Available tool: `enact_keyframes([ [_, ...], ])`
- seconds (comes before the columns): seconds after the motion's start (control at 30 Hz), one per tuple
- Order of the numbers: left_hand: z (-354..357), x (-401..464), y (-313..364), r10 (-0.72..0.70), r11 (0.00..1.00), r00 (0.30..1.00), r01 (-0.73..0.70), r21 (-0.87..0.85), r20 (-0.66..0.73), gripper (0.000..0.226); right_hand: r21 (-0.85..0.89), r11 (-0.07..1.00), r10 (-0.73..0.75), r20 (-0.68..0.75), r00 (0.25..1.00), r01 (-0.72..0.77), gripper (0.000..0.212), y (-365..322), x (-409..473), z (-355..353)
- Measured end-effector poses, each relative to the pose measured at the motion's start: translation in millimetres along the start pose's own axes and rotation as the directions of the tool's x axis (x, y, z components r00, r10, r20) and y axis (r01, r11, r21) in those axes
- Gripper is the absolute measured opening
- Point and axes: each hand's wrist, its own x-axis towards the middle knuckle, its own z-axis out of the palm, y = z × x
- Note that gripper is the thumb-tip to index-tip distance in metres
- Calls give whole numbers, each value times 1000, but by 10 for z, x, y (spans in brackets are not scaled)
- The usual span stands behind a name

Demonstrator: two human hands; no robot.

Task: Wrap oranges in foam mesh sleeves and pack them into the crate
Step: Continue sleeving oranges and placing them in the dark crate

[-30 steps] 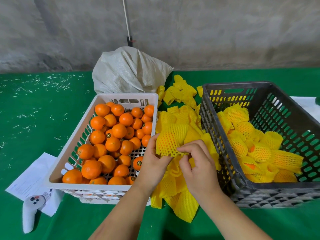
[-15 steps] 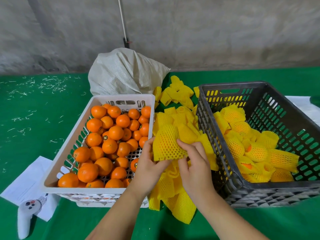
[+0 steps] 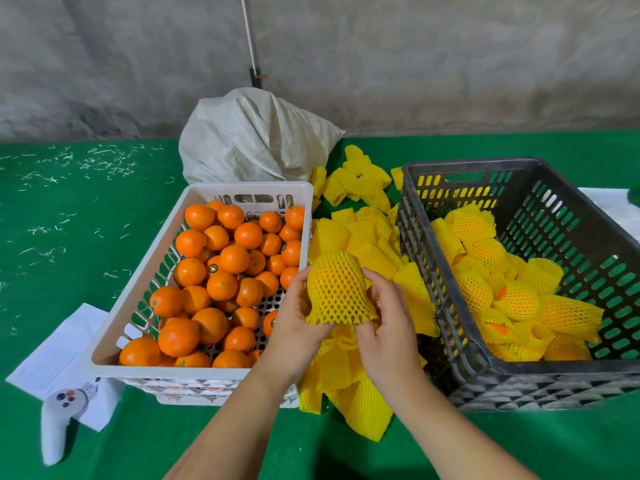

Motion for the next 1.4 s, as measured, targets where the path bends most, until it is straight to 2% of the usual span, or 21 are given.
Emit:
enact_keyframes([
  [0.07,5,-3,2,21,1000,999,-21,-8,-39,75,25,999,30,74,997,-32,79,22,-52,44],
  [0.13,8,5,7,35,999,996,-36,-16,-79,76,92,983,131,249,960,-158,86,20,-115,67],
  [0.17,10,7,16,45,999,995,-46,-4,-93,77,158,958,190,278,941,-240,85,2,-127,57],
  [0.23,21,-7,56,65,997,995,-62,37,-81,81,354,869,283,219,934,-346,72,-45,-84,1],
  [0.27,28,-18,66,66,996,996,-63,61,-51,83,427,825,307,210,928,-370,74,-53,-37,-17],
  [0.33,60,-52,58,61,991,997,-65,121,39,87,433,807,315,262,912,-403,89,-115,61,4],
  [0.43,142,-97,70,93,964,989,-118,237,115,86,362,839,354,205,912,-407,86,-199,102,124],
  [0.53,151,-101,68,120,950,983,-155,272,140,92,442,777,406,192,893,-448,87,-224,119,120],
  [0.63,129,-112,36,138,925,977,-187,331,165,92,624,584,402,332,853,-518,68,-251,243,-28],
  [0.67,132,-123,29,133,911,975,-190,366,175,92,625,576,401,347,848,-527,57,-266,290,-77],
  [0.8,142,-143,33,52,860,954,-192,473,294,106,479,688,513,210,832,-545,40,-216,391,-145],
  [0.9,135,-135,2,37,891,926,-200,406,375,107,506,667,546,167,821,-547,26,-191,443,-222],
  [0.93,133,-130,4,47,918,936,-179,355,349,102,515,666,546,156,823,-539,28,-178,503,-298],
  [0.97,132,-123,6,56,940,953,-150,305,299,95,511,676,547,135,826,-531,40,-177,590,-404],
  [1.03,116,-116,9,76,962,981,-119,247,177,81,469,731,549,25,835,-495,81,-130,830,-673],
  [1.07,103,-108,5,84,969,988,-112,219,133,74,420,780,536,-68,841,-463,91,-85,961,-813],
  [1.13,65,-87,2,62,989,994,-74,132,87,64,269,885,447,-273,852,-379,83,33,1207,-1082],
  [1.17,48,-75,1,41,994,996,-49,93,81,61,167,916,400,-326,857,-364,78,108,1313,-1183],
  [1.27,31,-46,1,2,998,995,-8,67,98,54,-158,900,355,-275,893,-407,81,350,1536,-1288],
  [1.3,27,-39,4,-8,998,995,1,65,103,51,-240,888,335,-247,909,-392,76,410,1567,-1249],
  [1.4,-13,18,45,-64,998,990,64,3,124,35,-388,900,169,-114,979,-200,56,461,1504,-950],
])
